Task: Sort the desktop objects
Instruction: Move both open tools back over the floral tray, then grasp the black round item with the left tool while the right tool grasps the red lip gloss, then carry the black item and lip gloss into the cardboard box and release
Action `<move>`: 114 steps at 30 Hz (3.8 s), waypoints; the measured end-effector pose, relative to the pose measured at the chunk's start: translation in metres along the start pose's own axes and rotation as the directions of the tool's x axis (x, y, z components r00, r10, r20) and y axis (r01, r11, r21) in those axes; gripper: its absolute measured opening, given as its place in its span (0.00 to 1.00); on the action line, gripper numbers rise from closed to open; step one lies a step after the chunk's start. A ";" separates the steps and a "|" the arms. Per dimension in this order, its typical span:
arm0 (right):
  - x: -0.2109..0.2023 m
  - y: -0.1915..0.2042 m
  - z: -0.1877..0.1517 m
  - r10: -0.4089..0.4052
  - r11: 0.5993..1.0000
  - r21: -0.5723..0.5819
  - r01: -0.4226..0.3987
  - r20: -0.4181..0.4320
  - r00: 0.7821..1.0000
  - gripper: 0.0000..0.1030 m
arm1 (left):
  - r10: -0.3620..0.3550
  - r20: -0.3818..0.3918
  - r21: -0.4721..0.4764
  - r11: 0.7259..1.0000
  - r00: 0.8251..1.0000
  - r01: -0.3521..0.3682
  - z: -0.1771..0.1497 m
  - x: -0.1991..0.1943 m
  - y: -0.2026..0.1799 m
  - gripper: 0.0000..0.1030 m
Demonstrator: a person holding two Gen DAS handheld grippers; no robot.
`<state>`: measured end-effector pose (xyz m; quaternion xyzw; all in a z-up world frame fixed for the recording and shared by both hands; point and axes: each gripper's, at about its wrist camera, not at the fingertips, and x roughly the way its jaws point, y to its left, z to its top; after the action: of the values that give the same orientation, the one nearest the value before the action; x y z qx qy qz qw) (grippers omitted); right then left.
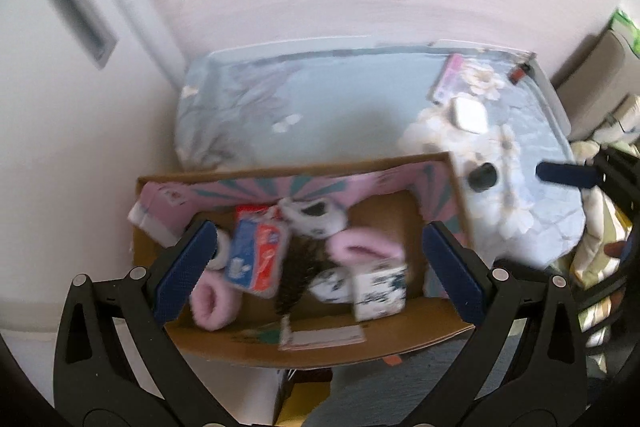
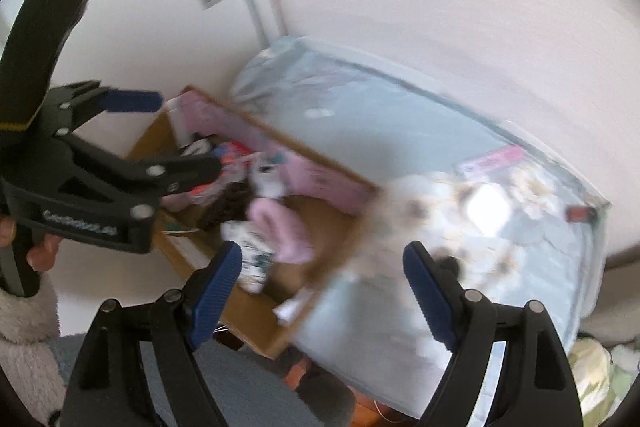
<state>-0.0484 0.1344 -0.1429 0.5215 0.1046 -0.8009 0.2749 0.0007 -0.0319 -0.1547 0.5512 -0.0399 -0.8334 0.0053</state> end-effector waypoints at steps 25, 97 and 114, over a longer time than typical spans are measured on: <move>0.000 -0.293 -0.027 -0.130 0.961 -0.261 0.090 -0.143 0.981 0.78 | -0.036 -0.116 0.201 0.978 0.993 0.059 0.028 0.116 -0.220 1.00; -0.030 -0.176 0.068 -0.111 0.716 -0.697 -0.017 -0.138 0.984 0.18 | -0.075 0.091 0.053 0.996 0.993 0.071 0.021 -0.005 -0.115 0.32; 0.035 0.072 0.048 0.058 0.682 -0.695 -0.229 -0.260 0.964 0.18 | 0.007 0.088 -0.164 0.986 0.996 0.008 -0.052 -0.024 0.040 0.32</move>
<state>-0.0576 0.0415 -0.1451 0.4630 0.3974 -0.6097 0.5060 0.0563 -0.0740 -0.1503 0.5114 0.0288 -0.8575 0.0488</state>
